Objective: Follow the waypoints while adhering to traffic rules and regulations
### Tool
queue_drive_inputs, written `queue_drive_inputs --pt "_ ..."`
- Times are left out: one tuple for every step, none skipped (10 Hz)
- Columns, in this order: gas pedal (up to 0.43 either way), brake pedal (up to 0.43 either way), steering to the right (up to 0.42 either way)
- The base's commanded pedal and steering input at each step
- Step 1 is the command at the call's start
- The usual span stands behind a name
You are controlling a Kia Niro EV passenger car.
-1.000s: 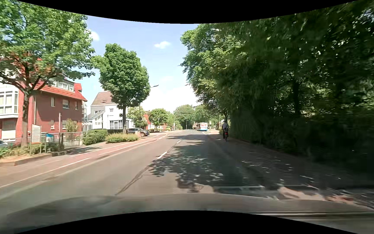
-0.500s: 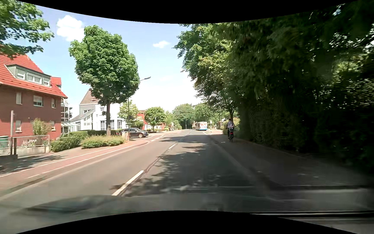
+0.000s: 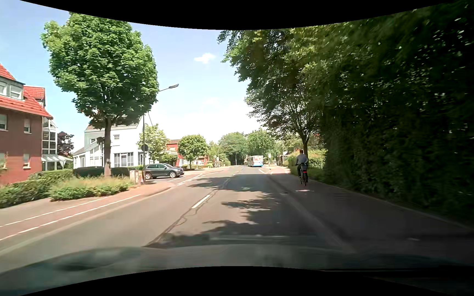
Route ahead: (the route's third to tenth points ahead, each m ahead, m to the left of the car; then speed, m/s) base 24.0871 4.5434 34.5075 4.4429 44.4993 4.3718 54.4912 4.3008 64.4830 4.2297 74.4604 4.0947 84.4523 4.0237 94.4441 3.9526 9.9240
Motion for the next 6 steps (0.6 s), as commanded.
queue_drive_inputs --pt "0.169 0.018 -0.004" --pt "0.169 0.018 -0.004" --pt "0.169 0.018 -0.004" --pt "0.169 0.018 -0.003" --pt "0.169 0.018 -0.004" --pt "0.169 0.018 -0.003"
